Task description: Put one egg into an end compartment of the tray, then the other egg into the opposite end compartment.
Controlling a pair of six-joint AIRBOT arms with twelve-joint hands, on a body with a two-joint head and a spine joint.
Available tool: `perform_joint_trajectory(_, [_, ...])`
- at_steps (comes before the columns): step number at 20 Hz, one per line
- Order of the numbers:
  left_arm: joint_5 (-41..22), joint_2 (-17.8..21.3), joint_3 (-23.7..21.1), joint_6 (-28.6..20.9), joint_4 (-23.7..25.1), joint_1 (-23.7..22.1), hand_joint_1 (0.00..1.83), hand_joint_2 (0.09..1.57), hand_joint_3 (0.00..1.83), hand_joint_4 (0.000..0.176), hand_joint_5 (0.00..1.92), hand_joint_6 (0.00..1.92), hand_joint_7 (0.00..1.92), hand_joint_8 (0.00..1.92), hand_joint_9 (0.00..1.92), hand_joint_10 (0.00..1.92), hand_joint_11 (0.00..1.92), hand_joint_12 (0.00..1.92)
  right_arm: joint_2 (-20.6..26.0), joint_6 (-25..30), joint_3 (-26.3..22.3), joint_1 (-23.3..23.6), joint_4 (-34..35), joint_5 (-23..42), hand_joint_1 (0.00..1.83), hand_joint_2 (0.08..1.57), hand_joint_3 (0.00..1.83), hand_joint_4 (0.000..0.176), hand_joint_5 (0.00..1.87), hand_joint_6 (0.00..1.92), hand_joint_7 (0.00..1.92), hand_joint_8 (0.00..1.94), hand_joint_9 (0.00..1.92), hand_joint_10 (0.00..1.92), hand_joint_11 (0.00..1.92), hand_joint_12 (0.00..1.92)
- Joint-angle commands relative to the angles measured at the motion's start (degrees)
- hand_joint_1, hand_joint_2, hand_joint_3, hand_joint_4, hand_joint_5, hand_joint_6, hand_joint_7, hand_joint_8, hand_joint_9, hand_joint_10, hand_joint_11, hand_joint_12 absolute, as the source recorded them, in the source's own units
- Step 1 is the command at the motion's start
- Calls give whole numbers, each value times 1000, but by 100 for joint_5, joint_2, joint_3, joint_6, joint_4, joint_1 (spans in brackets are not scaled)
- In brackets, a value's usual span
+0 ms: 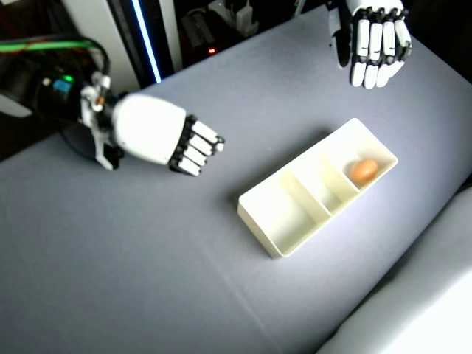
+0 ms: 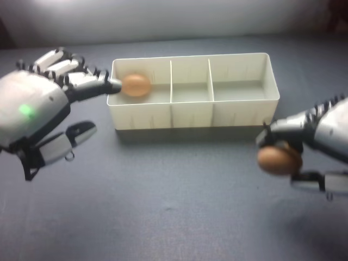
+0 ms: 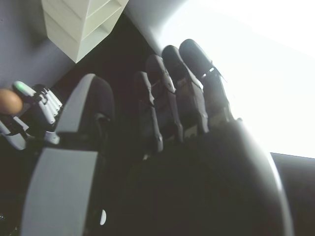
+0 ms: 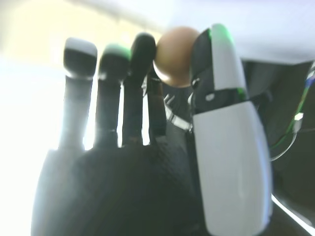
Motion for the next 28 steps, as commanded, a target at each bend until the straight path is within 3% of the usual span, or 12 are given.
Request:
perform_joint_trajectory(1, [-755,51,-15,-31,-29,27,756,1414,2,0,433,139,538,15,181,740,0,1511,25,10,-2,151,-115,809,1194,1272,0,0,663,1267,770,1624,833,1838,898,1921])
perform_joint_trajectory(4, [-844,36,-61,-77,-121,247,759,1427,2,0,455,134,527,7,166,716,0,1504,25,6,192,732,-182,750,1189,1285,2,0,624,1329,767,1640,798,1812,797,1921])
perform_joint_trajectory(5, [-839,26,-70,-103,-121,284,857,1406,0,0,488,139,515,2,152,714,0,1491,-33,-5,294,898,-156,651,1153,1337,9,0,584,1319,640,1858,846,1917,911,1921])
perform_joint_trajectory(7, [-846,22,-109,-167,-129,427,822,1407,0,0,485,135,489,1,140,707,0,1491,-259,-77,574,1226,-22,378,1154,1329,2,0,588,1499,631,1692,1005,1920,1081,1921])
perform_joint_trajectory(10, [-924,-1,-161,-255,-193,668,764,1430,0,0,461,114,454,4,86,752,0,1485,-545,-496,916,1668,258,-120,1098,1272,0,0,702,1411,1129,1916,1332,1921,1452,1921])
perform_joint_trajectory(13, [-957,-45,-163,-312,-226,763,742,1435,1,0,478,102,483,7,106,765,0,1408,-860,-751,1313,1987,526,-694,1163,1325,3,0,558,1354,713,1768,946,1906,1045,1921])
perform_joint_trajectory(16, [-929,-112,-167,-348,-237,818,716,1445,2,0,465,91,472,4,120,729,0,1421,-1192,-973,1751,2174,801,-1334,1188,1296,0,0,581,1331,773,1636,972,1779,1026,1921])
perform_joint_trajectory(18, [-927,-149,-161,-404,-238,841,725,1440,0,29,440,81,431,1,74,705,0,1330,-1372,-1062,1998,2293,921,-1668,1176,1309,2,0,527,1433,754,1602,938,1723,1015,1921])
perform_joint_trajectory(19, [-927,-159,-159,-412,-238,842,739,1435,0,40,431,78,418,1,62,692,0,1282,-1428,-1062,2091,2312,975,-1767,1254,1296,0,0,331,1188,660,1564,671,1690,767,1921])
perform_joint_trajectory(20, [-928,-163,-159,-413,-238,843,721,1431,0,43,418,69,396,3,55,654,0,1194,-1475,-1063,2176,2313,1048,-1847,1070,1265,0,0,138,1020,309,1252,435,1654,537,1921])
perform_joint_trajectory(23, [-936,-162,-166,-425,-227,857,760,1398,0,59,406,38,365,0,102,458,0,1084,-1499,-1640,2220,2313,1561,-1999,706,1309,13,0,2,585,103,695,25,1245,21,1885])
perform_joint_trajectory(28, [-1033,-155,-178,-455,-235,906,885,1321,0,57,429,31,365,1,126,411,0,1027,-1367,-1696,2032,2328,1613,-1808,476,1337,1,0,0,3,2,37,0,310,0,1623])
